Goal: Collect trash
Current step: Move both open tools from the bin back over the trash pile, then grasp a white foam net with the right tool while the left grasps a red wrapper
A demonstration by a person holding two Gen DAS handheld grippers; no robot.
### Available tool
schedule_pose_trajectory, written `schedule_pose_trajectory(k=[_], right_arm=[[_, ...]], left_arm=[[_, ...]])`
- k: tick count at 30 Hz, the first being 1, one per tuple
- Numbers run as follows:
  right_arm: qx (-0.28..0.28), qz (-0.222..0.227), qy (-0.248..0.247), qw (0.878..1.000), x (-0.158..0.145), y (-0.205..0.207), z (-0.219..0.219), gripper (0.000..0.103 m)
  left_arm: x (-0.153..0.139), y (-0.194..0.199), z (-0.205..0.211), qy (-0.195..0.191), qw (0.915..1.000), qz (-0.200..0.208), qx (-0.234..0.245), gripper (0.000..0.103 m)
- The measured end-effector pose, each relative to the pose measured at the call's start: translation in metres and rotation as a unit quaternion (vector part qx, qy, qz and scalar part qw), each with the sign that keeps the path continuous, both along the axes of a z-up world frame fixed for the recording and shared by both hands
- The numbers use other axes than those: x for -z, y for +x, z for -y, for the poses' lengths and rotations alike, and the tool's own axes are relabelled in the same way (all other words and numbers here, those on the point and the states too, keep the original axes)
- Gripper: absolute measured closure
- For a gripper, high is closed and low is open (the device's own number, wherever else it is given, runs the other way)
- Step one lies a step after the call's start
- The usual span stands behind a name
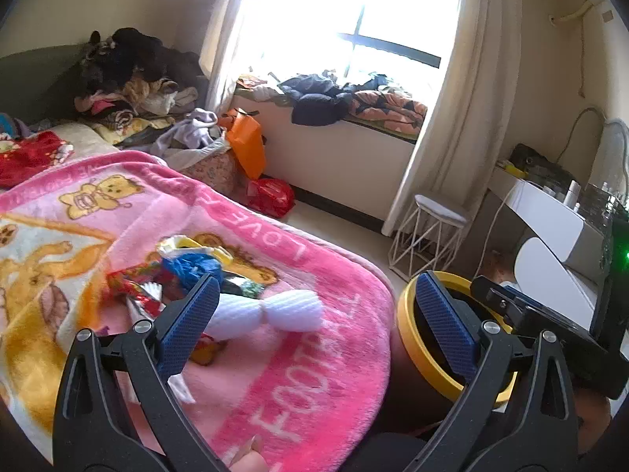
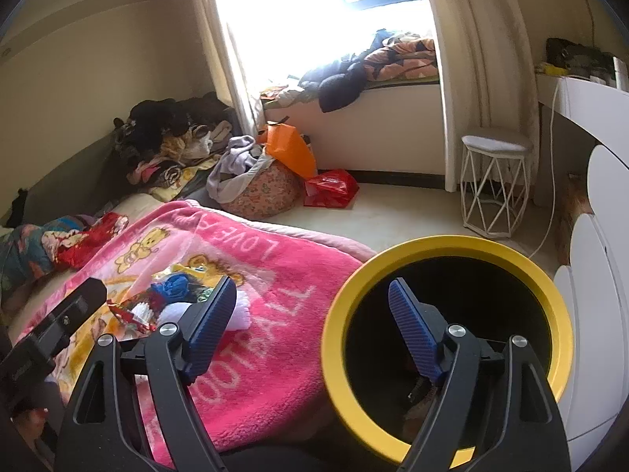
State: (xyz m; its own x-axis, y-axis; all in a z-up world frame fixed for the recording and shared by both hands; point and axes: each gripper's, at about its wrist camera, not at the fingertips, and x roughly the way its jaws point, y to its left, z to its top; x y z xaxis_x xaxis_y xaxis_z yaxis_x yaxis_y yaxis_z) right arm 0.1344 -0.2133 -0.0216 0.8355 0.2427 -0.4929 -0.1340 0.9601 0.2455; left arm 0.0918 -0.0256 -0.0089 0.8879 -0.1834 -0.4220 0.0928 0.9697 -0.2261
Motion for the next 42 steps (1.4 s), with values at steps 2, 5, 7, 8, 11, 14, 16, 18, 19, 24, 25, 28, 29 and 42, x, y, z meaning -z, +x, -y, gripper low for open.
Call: schedule_pose_trajectory(k=[2,5,7,8,11,14,16,18,19,24,25,28,29,42], right_arm=[[-0.007,0.001,-0.001,1.000,-0.001,0.000,-0.006,0.025],[-0.018,0.004,-0.006,1.000,-0.003,0.000,-0.017,0.025],[-0.026,0.005,-0.009,1.000,-0.003,0.001,-0.023,0.024],[-0.030,0.006,-0.011,0.999,-0.003,0.002,-0.026,0.024],[-0.039,0.006,-0.016,0.999,-0.003,0.005,-0.035,0.024],[-0.049,0.004,-0.021,0.999,-0.002,0.007,-0.048,0.023],[-0.056,-0.001,-0.023,0.998,-0.001,0.010,-0.057,0.023],[-0.063,-0.005,-0.025,0.998,0.001,0.012,-0.066,0.023],[-0.066,-0.006,-0.027,0.997,0.002,0.013,-0.071,0.023],[-0.081,-0.018,-0.041,0.996,0.010,0.018,-0.094,0.023],[-0.085,-0.019,-0.050,0.995,0.012,0.021,-0.100,0.023],[-0.096,-0.026,-0.066,0.993,0.018,0.029,-0.117,0.023],[-0.098,-0.029,-0.069,0.992,0.021,0.031,-0.121,0.023],[-0.044,-0.125,-0.014,0.991,0.052,0.080,-0.144,0.023]], left_arm=[[-0.001,0.000,-0.006,0.002,1.0000,0.001,-0.007,0.011],[-0.001,0.000,-0.014,0.002,0.9998,0.002,-0.019,0.011],[0.000,0.000,-0.020,0.001,0.9996,0.002,-0.027,0.011],[0.000,0.001,-0.023,0.000,0.9995,0.001,-0.031,0.011],[0.001,0.001,-0.033,-0.003,0.9990,0.000,-0.045,0.011],[0.002,0.003,-0.043,-0.005,0.9983,-0.001,-0.058,0.011],[0.004,0.003,-0.050,-0.003,0.9976,-0.001,-0.069,0.011],[0.005,0.003,-0.056,-0.003,0.9971,-0.002,-0.077,0.011],[0.006,0.004,-0.061,-0.005,0.9965,-0.004,-0.084,0.011],[0.013,0.006,-0.081,-0.008,0.9937,-0.013,-0.111,0.011],[0.014,0.007,-0.084,-0.007,0.9933,-0.016,-0.115,0.011],[0.021,0.009,-0.096,-0.009,0.9911,-0.028,-0.130,0.011],[0.023,0.009,-0.100,-0.011,0.9903,-0.033,-0.134,0.011],[0.048,0.019,-0.130,-0.038,0.9849,-0.075,-0.152,0.019]])
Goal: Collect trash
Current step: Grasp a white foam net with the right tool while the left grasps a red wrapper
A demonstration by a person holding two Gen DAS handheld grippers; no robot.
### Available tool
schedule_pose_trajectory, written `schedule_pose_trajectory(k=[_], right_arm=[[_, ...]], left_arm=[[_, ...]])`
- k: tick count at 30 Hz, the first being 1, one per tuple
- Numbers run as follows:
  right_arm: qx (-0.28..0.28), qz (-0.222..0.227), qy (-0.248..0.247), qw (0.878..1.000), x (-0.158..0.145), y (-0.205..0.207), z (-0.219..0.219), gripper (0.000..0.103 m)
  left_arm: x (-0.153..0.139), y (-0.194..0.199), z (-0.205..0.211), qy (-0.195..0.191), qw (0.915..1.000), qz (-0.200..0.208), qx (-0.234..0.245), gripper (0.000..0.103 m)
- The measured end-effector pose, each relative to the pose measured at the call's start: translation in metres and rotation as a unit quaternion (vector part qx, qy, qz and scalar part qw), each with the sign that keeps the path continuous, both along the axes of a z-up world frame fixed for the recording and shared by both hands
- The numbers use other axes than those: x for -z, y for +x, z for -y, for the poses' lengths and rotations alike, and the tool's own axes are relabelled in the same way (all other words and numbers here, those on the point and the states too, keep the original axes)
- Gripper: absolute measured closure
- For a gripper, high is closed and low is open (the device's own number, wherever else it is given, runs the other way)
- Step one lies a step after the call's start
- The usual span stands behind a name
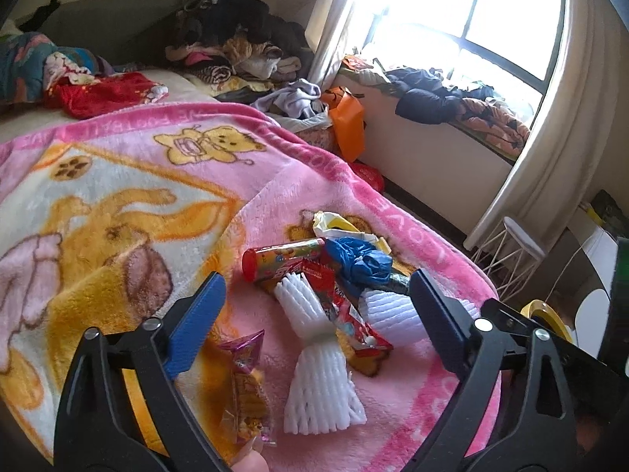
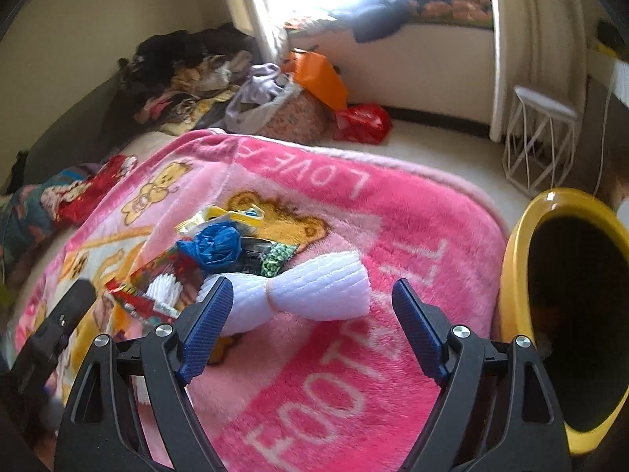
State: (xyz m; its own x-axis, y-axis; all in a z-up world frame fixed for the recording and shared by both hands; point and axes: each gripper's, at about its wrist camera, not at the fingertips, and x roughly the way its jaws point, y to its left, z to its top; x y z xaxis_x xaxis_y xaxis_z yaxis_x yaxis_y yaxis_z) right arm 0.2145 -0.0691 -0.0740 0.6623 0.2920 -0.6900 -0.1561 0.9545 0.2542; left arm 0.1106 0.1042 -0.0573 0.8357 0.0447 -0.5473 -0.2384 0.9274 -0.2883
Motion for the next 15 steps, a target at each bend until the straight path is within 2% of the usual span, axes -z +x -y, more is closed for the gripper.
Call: schedule_pose_trajectory(k=[4,6,11,12,13,15], right_arm=[[0.025,-0.013,0.004,1.000,0.008,0.013,-0.003,0.023],[0.031,-0.018,0.004,0.999,0.012,0.019,-0.005,0.023],[0.054,-0.071,0.041,0.995,0.030,0.038,-0.002,0.023],[0.051,-0.083,0.055,0.994,0.036,0.041,-0.001,0.025],[0.046,-0.098,0.070,0.992,0.041,0.045,0.000,0.035],[0.046,-0.113,0.078,0.989,0.050,0.050,0.003,0.044]], left_arm=[[0.008,0.007,-0.001,-0.010,0.9999,-0.010,0.007,0.022],[0.010,0.010,-0.001,-0.014,0.9998,-0.012,0.010,0.028],[0.013,0.018,0.003,-0.021,0.9994,-0.017,0.020,0.041],[0.014,0.021,0.004,-0.022,0.9993,-0.019,0.023,0.045],[0.015,0.023,0.004,-0.022,0.9992,-0.021,0.026,0.047],[0.017,0.028,0.005,-0.025,0.9989,-0.026,0.030,0.056]])
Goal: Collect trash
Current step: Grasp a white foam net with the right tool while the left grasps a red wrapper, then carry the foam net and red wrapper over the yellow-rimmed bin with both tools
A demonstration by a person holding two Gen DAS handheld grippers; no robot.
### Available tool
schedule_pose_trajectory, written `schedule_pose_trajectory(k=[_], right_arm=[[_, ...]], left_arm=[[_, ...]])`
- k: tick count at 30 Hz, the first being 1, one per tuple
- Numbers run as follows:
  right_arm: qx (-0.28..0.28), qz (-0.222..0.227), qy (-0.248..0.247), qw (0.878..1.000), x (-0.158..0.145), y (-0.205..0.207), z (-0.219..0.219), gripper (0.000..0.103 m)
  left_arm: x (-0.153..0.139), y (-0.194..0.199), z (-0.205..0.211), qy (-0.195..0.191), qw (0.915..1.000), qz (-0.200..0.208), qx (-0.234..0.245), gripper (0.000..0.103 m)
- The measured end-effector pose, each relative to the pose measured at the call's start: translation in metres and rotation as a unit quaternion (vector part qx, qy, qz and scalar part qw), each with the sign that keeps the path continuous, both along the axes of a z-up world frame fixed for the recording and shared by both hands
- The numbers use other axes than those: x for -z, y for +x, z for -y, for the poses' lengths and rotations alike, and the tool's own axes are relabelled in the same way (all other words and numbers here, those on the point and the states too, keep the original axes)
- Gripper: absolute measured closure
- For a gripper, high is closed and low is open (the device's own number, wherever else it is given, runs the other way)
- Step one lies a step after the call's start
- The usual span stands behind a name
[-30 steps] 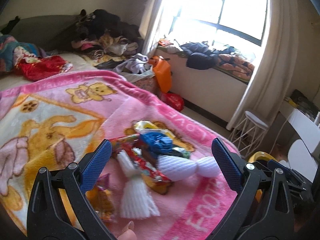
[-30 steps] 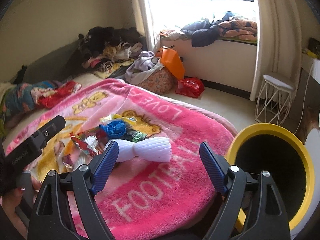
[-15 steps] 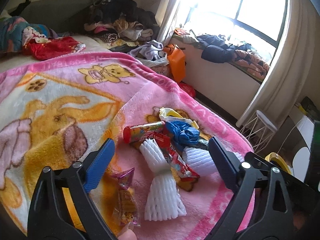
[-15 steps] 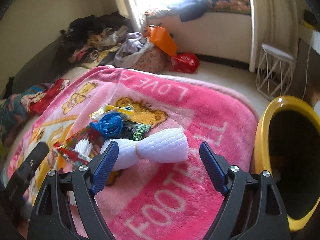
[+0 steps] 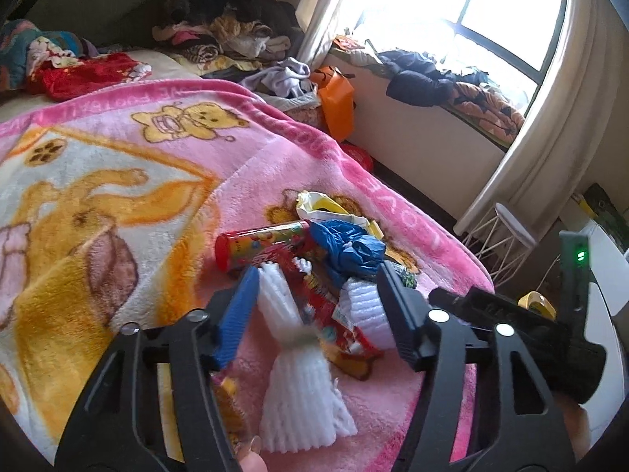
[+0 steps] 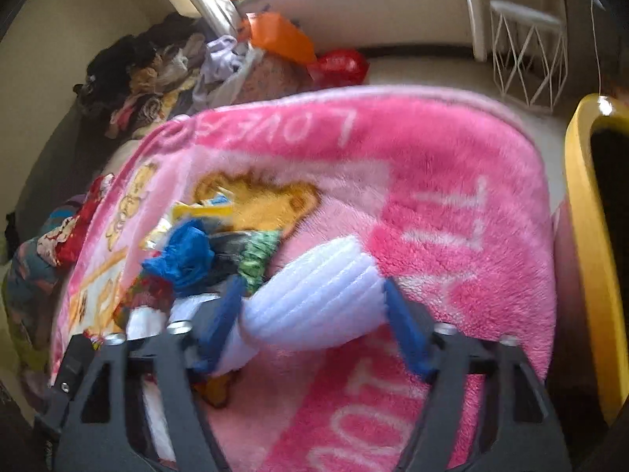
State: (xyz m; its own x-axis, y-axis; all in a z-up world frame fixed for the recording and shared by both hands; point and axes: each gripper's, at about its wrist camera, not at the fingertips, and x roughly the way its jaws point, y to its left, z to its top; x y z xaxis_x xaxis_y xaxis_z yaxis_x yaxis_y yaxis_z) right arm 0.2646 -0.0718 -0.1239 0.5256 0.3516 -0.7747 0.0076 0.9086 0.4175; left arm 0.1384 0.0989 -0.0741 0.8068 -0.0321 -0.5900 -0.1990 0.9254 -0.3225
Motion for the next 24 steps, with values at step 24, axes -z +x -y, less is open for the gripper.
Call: schedule_pose_trajectory(k=[24], right_arm=[[-0.040,0.156,-0.015,0.987,-0.059,-0.063,0.044,0.081]], left_arm=[[-0.027,-0.020,0.034,0.007,0.9976,0.042,0.054,0.097]])
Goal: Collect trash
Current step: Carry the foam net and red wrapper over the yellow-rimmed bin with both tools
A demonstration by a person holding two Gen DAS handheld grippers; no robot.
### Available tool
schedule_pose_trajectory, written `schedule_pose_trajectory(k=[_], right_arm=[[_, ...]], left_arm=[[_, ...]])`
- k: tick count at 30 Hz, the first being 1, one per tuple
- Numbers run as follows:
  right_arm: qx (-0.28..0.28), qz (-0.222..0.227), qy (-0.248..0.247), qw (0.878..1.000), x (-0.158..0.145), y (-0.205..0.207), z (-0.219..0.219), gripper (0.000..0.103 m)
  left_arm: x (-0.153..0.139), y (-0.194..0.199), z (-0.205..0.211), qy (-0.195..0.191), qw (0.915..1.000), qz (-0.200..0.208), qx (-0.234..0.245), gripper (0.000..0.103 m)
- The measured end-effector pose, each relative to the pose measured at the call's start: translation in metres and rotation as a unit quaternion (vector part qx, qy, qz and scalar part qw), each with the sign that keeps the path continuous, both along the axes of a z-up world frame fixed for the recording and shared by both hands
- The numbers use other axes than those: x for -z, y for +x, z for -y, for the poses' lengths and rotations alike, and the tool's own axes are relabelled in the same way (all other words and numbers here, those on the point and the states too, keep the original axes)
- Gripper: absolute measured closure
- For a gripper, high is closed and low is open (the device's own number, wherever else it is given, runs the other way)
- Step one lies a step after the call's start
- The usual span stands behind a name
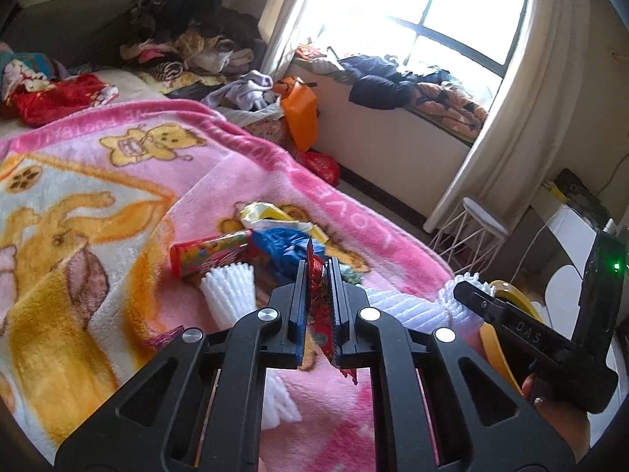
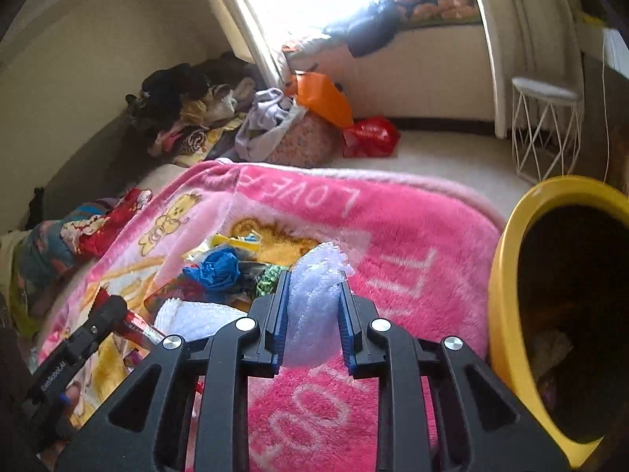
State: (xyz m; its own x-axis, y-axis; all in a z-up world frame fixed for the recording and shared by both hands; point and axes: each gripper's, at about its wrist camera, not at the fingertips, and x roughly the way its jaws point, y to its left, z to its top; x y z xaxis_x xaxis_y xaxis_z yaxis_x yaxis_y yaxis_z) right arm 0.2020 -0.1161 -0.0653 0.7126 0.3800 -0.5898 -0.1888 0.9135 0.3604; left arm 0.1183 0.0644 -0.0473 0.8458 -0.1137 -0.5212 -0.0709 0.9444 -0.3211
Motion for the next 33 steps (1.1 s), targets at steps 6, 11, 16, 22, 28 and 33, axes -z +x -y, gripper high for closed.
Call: schedule_pose_trajectory(k=[6,11,16,22,28,33], right_arm=[[0.004,0.023,-0.010,1.000,-0.012,-0.010,0.010,0.081],[0.009,0.036,-0.011,0.999,-0.019,-0.015,0.020,0.081],[0.021,0.046,-0.013,0.999,-0.025,-0.020,0.032,0.081],[0.040,0.055,-0.018,0.997,-0.032,-0.026,0.047,0.081],[0.059,0.059,-0.016,0.996,-0.037,-0.028,0.064,0.081],[0.071,0.061,-0.015,0.995,-0.040,-0.033,0.076,0.082]], left_arm=[[-0.012,-0.003,0.008,-0.001,0.9999,0.014,0.009,0.097],[-0.020,-0.005,0.012,-0.004,0.9996,0.021,0.015,0.097],[-0.025,-0.008,0.018,-0.004,0.9993,0.028,0.023,0.097],[-0.032,-0.013,0.027,-0.004,0.9987,0.037,0.034,0.097],[-0.038,-0.015,0.036,-0.001,0.9980,0.041,0.048,0.097],[-0.041,-0.017,0.044,0.000,0.9974,0.045,0.057,0.097]])
